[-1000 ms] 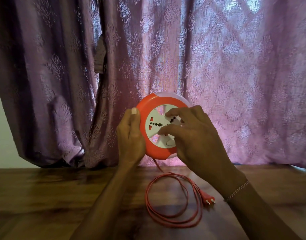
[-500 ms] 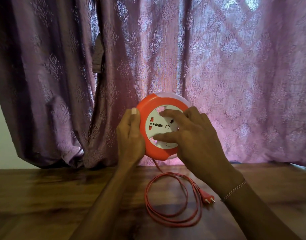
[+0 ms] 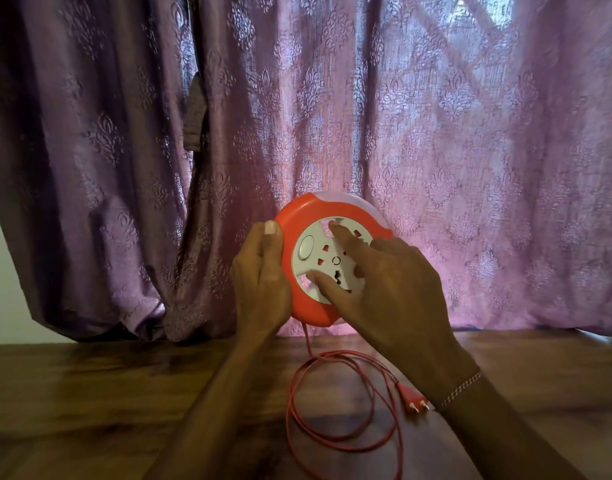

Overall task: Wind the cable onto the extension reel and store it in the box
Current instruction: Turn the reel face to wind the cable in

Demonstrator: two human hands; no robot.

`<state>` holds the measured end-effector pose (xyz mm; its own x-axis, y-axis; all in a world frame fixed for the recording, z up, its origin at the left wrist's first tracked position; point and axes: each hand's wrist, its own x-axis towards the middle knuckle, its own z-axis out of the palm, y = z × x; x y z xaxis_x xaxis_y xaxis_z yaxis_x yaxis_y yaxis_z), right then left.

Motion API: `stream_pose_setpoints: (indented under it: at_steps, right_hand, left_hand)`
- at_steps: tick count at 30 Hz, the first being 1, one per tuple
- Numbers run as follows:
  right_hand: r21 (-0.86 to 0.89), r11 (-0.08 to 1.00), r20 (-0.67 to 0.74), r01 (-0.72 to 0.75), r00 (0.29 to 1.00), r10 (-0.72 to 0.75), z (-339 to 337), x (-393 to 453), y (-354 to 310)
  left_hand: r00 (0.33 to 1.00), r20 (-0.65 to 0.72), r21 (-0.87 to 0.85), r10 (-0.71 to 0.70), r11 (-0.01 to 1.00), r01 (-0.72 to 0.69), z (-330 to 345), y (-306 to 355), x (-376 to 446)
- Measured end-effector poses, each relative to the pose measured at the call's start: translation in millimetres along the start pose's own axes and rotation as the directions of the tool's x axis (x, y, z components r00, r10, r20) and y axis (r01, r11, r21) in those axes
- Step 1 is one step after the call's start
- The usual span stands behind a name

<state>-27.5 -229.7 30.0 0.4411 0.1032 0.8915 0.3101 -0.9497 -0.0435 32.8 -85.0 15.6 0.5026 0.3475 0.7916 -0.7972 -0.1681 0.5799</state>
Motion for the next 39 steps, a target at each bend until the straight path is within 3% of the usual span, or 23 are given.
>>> stream_pose_setpoints:
  at_steps: [5,8,13,21,28,33,39]
  right_hand:
    - [0.022,0.995,-0.044,0.101,0.994,-0.1,-2.3,3.3,5.0]
    - [0.098,0.956,-0.103,0.275,0.959,-0.265,-3.2,4.4,9.8]
    - [0.114,0.911,0.054,0.395,0.914,-0.403,-7.2,4.5,13.7]
    - [-0.062,0.936,0.097,0.346,0.936,-0.339,-10.8,3.1,5.6]
    - [-0.042,0.97,0.111,0.239,0.966,-0.234,-7.9,-0.3,1.3]
    - [0.056,0.988,0.027,0.144,0.989,-0.146,-4.1,-5.1,-4.3]
    - [0.001,1.0,-0.037,0.027,0.999,-0.027,4.4,-8.3,-1.9]
  left_hand:
    - [1.0,-0.011,-0.014,-0.022,1.0,0.022,-1.6,1.0,-0.5]
    - [0.999,-0.007,-0.036,-0.043,0.998,0.042,-1.3,1.7,-1.6]
    - [0.997,-0.01,-0.104,-0.082,0.991,0.081,-0.3,3.6,0.0]
    - [0.997,-0.024,-0.14,-0.076,0.988,0.072,-3.3,2.4,2.1]
    - [0.999,0.0,-0.102,-0.045,0.994,0.045,-3.1,1.0,1.8]
    - [0.998,0.021,-0.108,-0.058,0.992,0.06,-2.5,1.8,0.6]
    - [0.999,0.009,-0.078,-0.038,0.996,0.038,-1.2,3.1,-1.7]
